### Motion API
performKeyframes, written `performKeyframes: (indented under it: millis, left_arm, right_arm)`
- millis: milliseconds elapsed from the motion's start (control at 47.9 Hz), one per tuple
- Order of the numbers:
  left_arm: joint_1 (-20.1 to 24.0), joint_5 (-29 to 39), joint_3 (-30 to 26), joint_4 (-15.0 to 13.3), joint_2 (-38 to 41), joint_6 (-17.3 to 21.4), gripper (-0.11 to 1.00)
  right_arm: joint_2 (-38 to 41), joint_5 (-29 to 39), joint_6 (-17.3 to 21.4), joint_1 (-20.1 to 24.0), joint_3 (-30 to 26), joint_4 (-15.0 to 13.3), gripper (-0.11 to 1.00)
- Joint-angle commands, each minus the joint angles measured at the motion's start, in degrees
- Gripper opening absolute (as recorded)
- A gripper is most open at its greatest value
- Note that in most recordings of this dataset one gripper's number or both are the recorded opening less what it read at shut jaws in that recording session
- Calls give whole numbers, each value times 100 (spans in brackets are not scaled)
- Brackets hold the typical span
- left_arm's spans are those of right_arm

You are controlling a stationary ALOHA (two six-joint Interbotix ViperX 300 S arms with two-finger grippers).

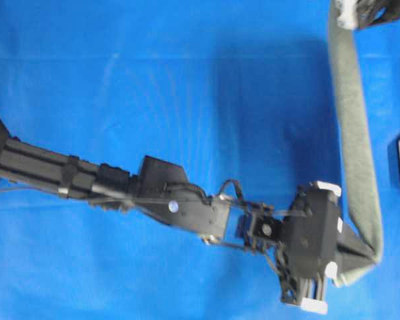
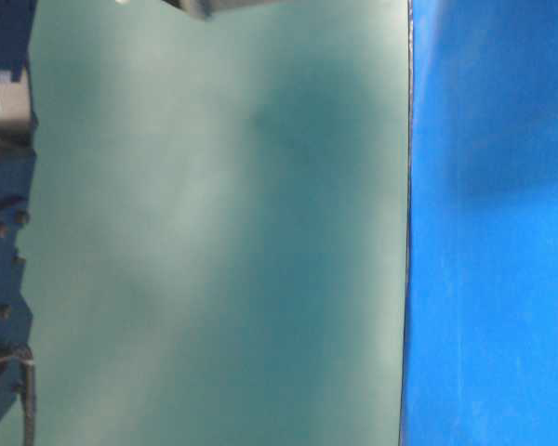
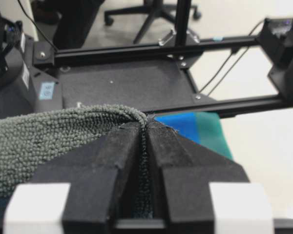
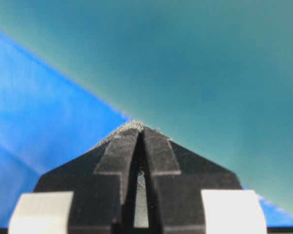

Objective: Fold a large towel.
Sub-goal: 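Lay the towel lengthwise on the table and open both grippers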

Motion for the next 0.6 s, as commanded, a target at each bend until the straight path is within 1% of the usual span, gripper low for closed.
performKeyframes:
  millis: [0,42,63,167,271,396,480,584]
  left_arm:
    - [-132,-255,387,-9,-352,-343,2]
    - [-123,-466,694,-18,-431,-536,2]
    - [-132,-642,958,-9,-501,-677,2]
    - [-132,-1187,1890,-9,-782,-1125,2]
    - [-141,-1626,2856,-26,-1169,-1441,2]
    - [-281,-2153,3858,-105,-1564,-1775,2]
    - [-431,-2399,4386,-123,-1767,-2057,2]
    - [-571,-2435,4702,-132,-1881,-2276,2]
  right_arm:
    - [404,-255,9,-26,-281,-18,2]
    - [624,-404,9,-18,-369,-18,2]
    - [747,-483,9,-9,-413,-18,2]
    - [1345,-870,9,88,-712,-18,2]
    - [1811,-1116,9,220,-1002,-18,2]
    - [2312,-1239,9,422,-1371,-18,2]
    - [2549,-1266,0,536,-1608,-26,2]
    - [2813,-1266,-9,650,-1854,-44,2]
